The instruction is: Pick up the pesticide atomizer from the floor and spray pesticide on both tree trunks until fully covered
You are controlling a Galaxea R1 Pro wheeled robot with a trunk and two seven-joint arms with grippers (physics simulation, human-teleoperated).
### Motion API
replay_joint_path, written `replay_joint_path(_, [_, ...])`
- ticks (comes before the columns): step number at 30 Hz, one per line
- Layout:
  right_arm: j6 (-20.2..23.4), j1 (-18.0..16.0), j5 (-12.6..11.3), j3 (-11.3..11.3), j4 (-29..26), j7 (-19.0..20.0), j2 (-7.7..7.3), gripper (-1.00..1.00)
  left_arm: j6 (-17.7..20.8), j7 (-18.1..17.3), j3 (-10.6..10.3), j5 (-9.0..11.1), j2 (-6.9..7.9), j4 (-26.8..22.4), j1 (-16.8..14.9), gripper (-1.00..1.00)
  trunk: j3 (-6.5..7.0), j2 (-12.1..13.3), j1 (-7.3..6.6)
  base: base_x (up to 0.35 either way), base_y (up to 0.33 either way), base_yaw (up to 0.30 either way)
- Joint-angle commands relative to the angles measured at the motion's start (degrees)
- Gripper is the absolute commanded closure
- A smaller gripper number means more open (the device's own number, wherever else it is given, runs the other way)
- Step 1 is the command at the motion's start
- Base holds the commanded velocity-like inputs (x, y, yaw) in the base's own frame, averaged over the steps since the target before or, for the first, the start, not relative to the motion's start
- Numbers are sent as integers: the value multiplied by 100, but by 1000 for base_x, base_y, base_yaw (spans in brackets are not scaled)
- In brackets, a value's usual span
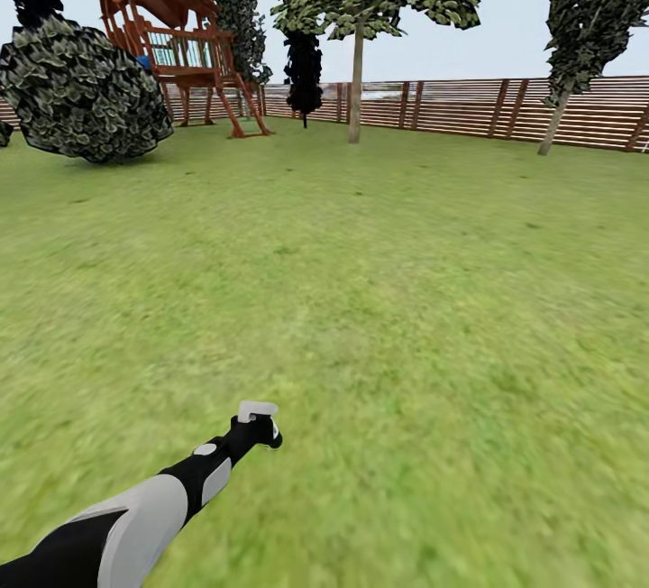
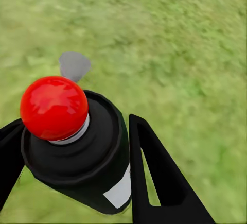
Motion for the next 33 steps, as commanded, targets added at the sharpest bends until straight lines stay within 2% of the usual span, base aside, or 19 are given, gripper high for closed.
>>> replay_joint_path(1, [-39, -8, 53, -48, 23, 2, -5, -100, -18, -8, 54, -55, 0, 0, -3, 100, -5, -2, 3, 350, 0, 0])
replay_joint_path(33, [-39, -8, 53, -48, 23, 2, -5, -100, -18, -9, 55, -55, 0, 4, -3, 100, -5, -2, 3, 350, 0, 0])
